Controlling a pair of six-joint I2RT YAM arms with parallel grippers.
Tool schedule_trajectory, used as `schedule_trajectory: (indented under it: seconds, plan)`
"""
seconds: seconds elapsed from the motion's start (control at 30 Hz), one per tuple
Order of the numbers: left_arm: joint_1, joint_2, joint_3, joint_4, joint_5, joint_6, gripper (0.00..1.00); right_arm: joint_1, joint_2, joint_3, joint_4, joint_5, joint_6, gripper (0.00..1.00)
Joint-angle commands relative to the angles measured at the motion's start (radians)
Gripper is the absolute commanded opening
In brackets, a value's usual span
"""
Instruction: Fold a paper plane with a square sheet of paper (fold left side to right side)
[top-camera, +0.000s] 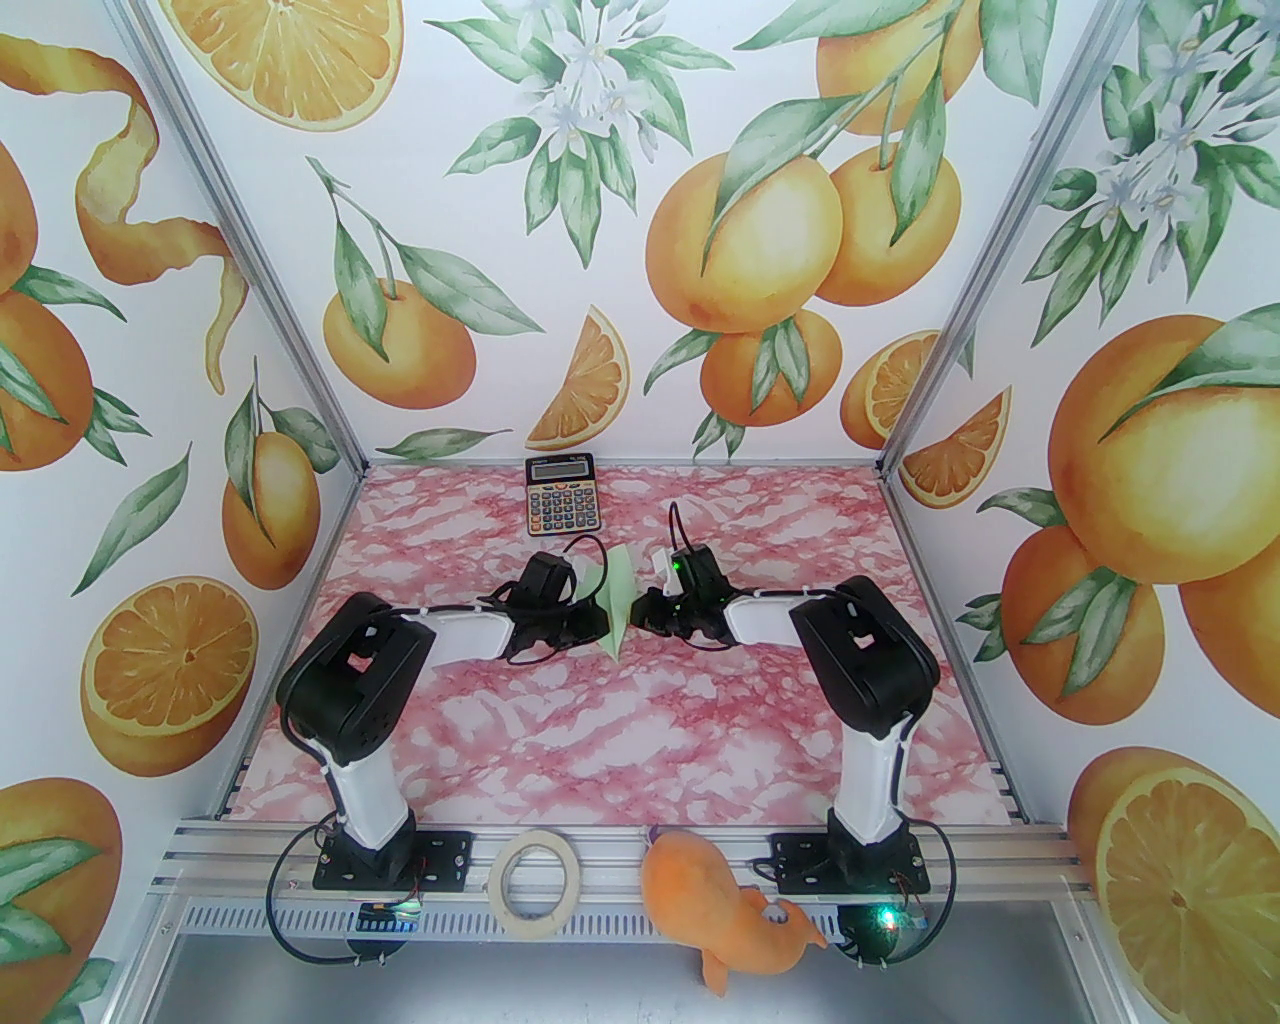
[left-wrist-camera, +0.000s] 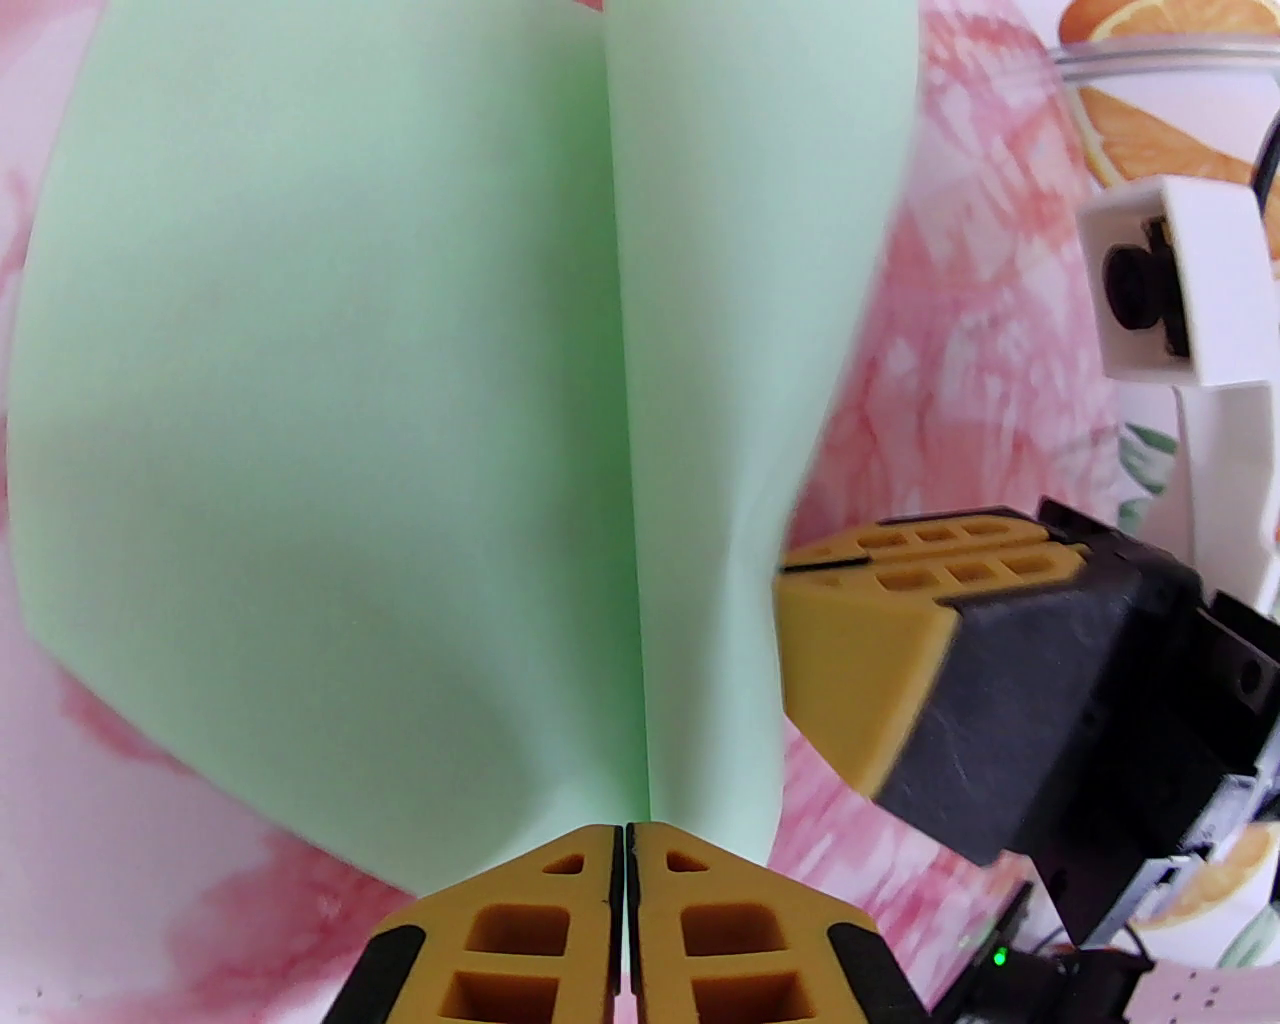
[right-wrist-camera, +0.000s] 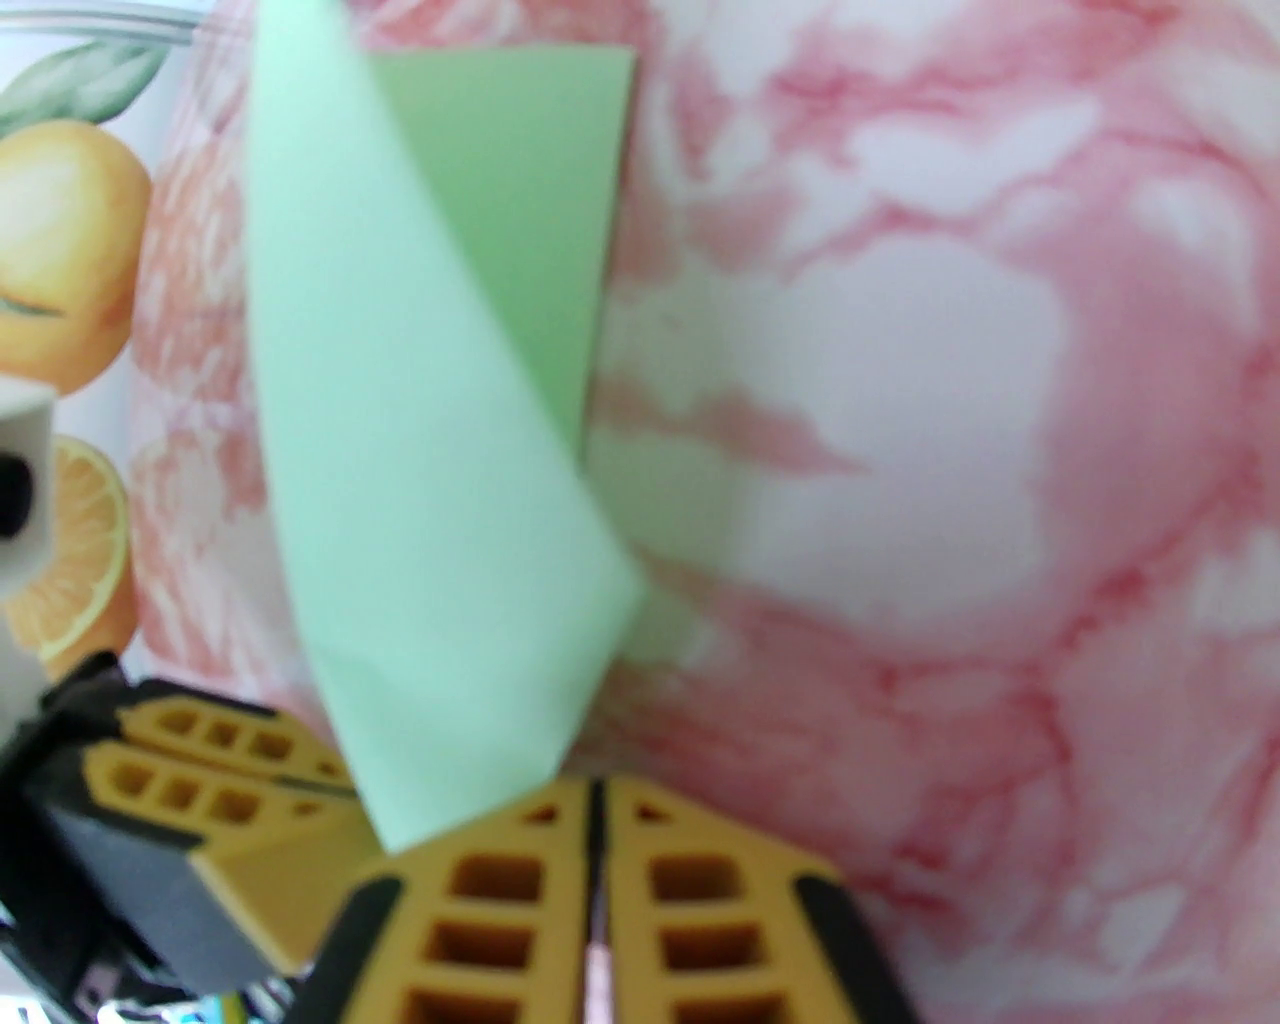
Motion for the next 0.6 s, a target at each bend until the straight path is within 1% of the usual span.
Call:
schedule_trajectory:
  seconds: [0.0, 0.1, 0.27, 0.3, 0.37, 0.47, 0.57]
  plan:
    - [-0.003, 0.029, 0.02, -0.035, -0.006, 0.023, 0.08, -0.007, -0.025, 0.013, 0.011, 0.002, 0.017, 0.16]
    - [-0.005, 0.032, 0.029, -0.059, -0.013, 0.031, 0.08, -0.016, -0.037, 0.012, 0.026, -0.012, 0.028, 0.22]
    - [-0.006, 0.037, 0.048, -0.09, -0.026, 0.044, 0.08, -0.025, -0.069, 0.003, 0.038, -0.023, 0.039, 0.26]
    - [-0.007, 0.04, 0.053, -0.095, -0.027, 0.045, 0.07, -0.025, -0.081, 0.003, 0.034, -0.02, 0.035, 0.26]
    - [-0.01, 0.048, 0.06, -0.105, -0.031, 0.043, 0.07, -0.025, -0.101, 0.009, 0.012, -0.014, 0.017, 0.31]
    - [-0.014, 0.052, 0.071, -0.113, -0.036, 0.048, 0.07, -0.019, -0.132, 0.015, -0.012, -0.002, -0.009, 0.33]
    - [-0.017, 0.057, 0.076, -0.112, -0.033, 0.048, 0.07, -0.004, -0.148, 0.028, -0.029, -0.022, -0.03, 0.36]
